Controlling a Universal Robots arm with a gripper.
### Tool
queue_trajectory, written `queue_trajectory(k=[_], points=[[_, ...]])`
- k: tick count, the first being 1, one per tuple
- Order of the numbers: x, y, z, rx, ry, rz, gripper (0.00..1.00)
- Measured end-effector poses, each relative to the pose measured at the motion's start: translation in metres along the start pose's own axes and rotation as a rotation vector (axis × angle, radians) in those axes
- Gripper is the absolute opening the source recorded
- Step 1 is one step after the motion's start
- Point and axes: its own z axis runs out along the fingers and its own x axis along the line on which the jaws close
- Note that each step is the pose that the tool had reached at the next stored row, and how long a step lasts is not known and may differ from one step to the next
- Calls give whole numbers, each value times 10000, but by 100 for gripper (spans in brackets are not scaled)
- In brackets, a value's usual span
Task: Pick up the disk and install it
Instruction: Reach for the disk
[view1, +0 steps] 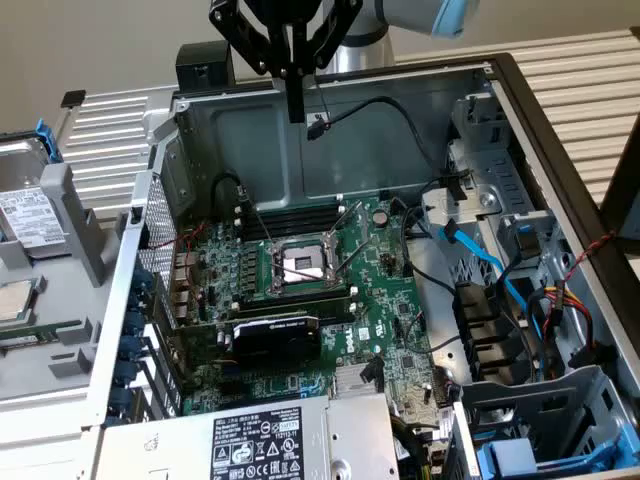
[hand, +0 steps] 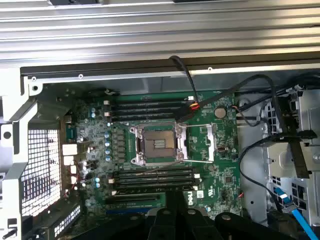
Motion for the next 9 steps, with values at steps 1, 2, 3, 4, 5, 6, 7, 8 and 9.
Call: queue_trajectory(k=[1, 2, 3, 4, 5, 6, 7, 8, 9], points=[[0, 0, 0, 0, 0, 0, 11], [0, 0, 0, 0, -1, 0, 11], [0, 0, 0, 0, 0, 0, 11], [0, 0, 0, -1, 0, 0, 11], [0, 0, 0, 0, -1, 0, 11], [0, 0, 0, 0, 0, 0, 11], [0, 0, 0, 0, 0, 0, 11], [0, 0, 0, 0, -1, 0, 11], [0, 0, 0, 0, 0, 0, 11]])
